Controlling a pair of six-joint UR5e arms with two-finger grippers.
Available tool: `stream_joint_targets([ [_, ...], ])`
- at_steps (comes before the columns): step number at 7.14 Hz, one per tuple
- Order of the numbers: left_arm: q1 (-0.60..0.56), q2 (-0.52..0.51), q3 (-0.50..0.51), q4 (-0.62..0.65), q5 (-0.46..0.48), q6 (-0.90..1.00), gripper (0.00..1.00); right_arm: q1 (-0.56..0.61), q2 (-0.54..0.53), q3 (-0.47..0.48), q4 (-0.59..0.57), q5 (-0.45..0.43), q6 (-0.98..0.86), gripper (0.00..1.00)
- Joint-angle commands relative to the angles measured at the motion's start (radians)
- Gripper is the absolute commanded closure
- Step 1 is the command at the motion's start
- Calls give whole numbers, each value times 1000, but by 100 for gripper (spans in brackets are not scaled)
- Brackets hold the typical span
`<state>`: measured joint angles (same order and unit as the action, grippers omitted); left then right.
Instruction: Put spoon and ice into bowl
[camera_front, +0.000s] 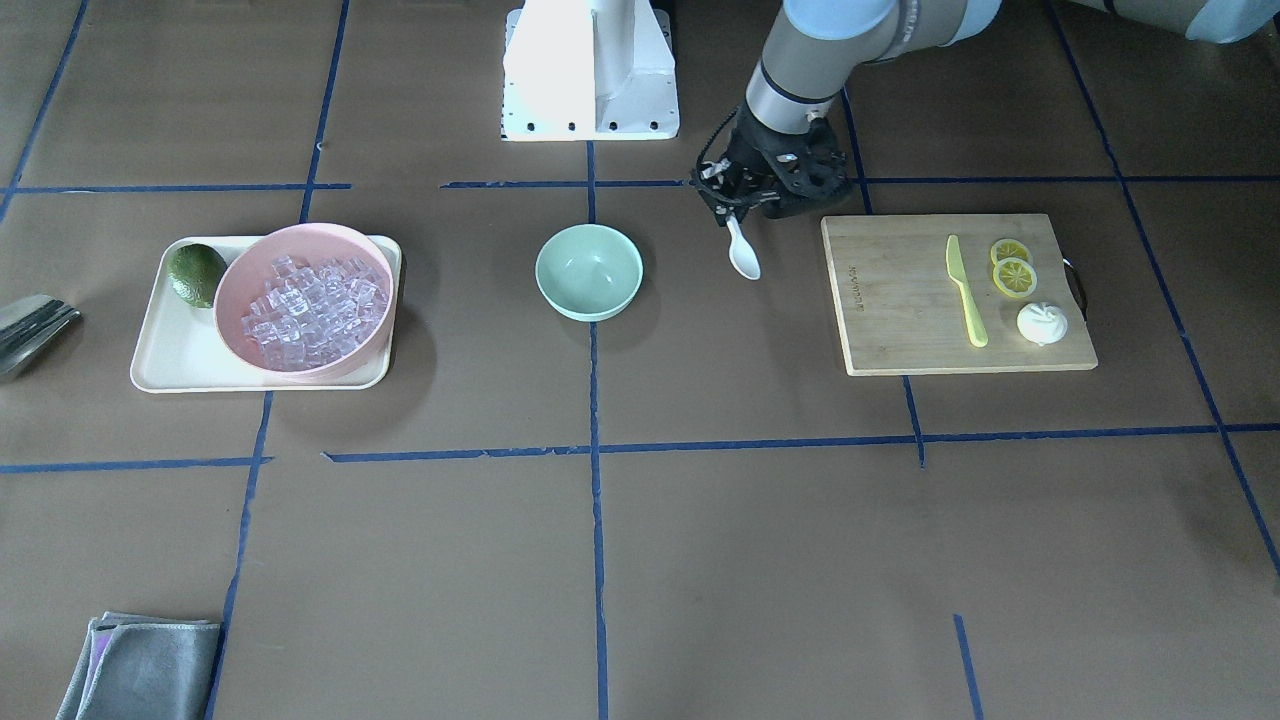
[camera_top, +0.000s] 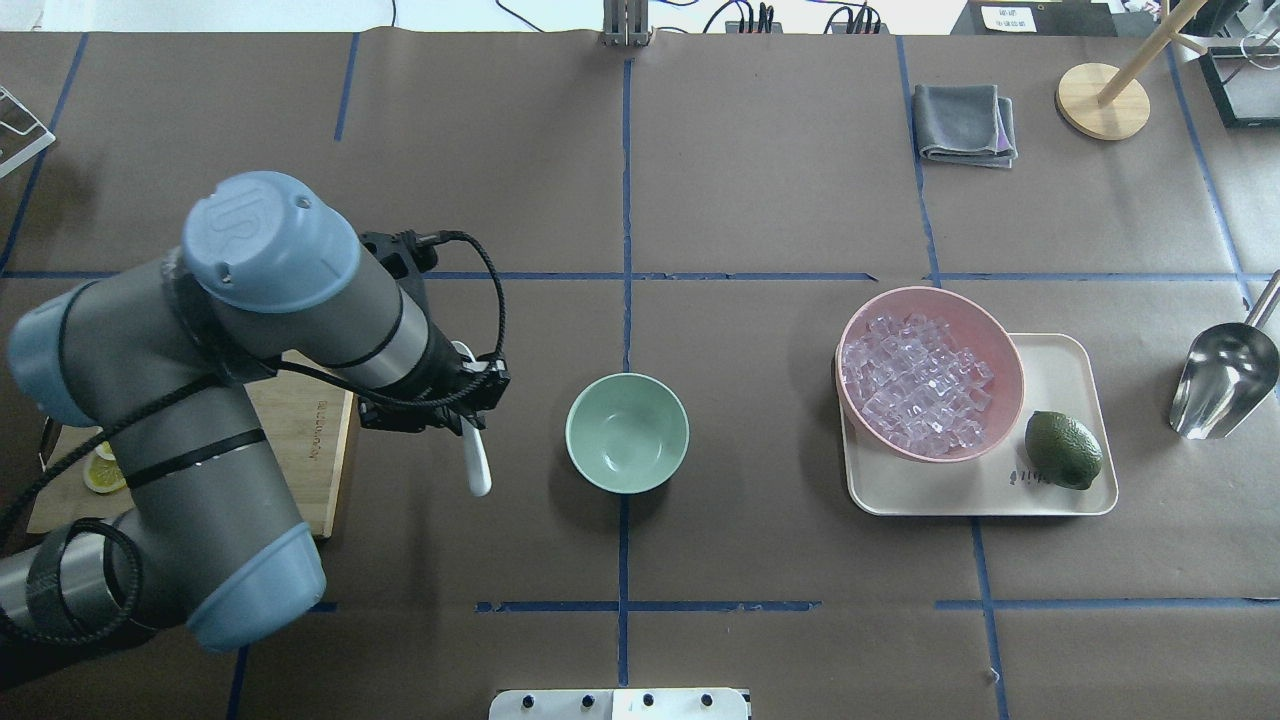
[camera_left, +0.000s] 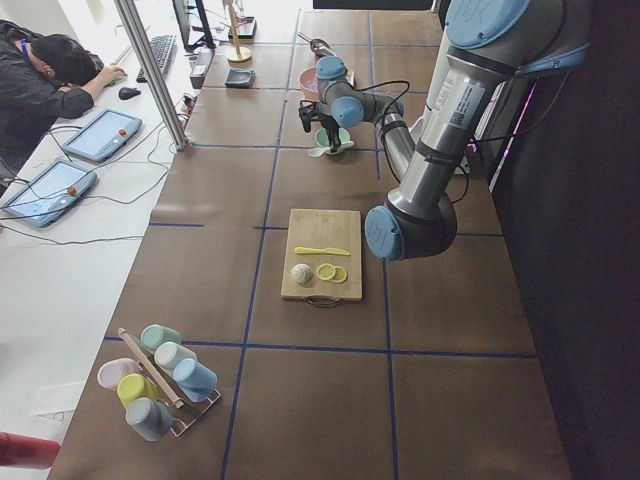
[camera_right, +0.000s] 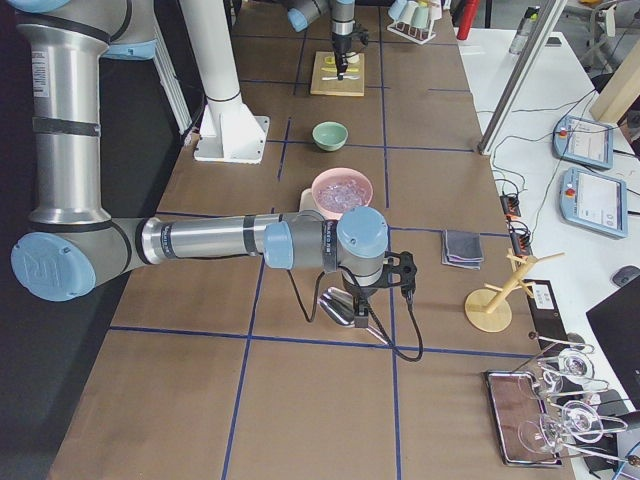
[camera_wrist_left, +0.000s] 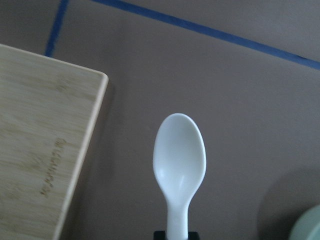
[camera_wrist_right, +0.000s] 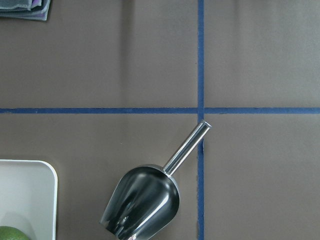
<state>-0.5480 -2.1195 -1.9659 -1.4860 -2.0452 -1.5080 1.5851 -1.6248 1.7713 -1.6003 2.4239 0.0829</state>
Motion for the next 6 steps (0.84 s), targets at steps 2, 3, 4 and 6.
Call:
stream_joint_targets([
  [2,77,-202,178,3,31,-48,100,-71,-1,94,0,1,153,0],
  [3,77,-255,255,3,33,-46,100,-100,-1,127,0,1,214,0],
  [4,79,-270,295,-2,33,-40,100,-121,-1,154,0,1,260,0],
  [6,103,-274,315,-10,31,-34,97,-164,3,197,0,1,342,0],
])
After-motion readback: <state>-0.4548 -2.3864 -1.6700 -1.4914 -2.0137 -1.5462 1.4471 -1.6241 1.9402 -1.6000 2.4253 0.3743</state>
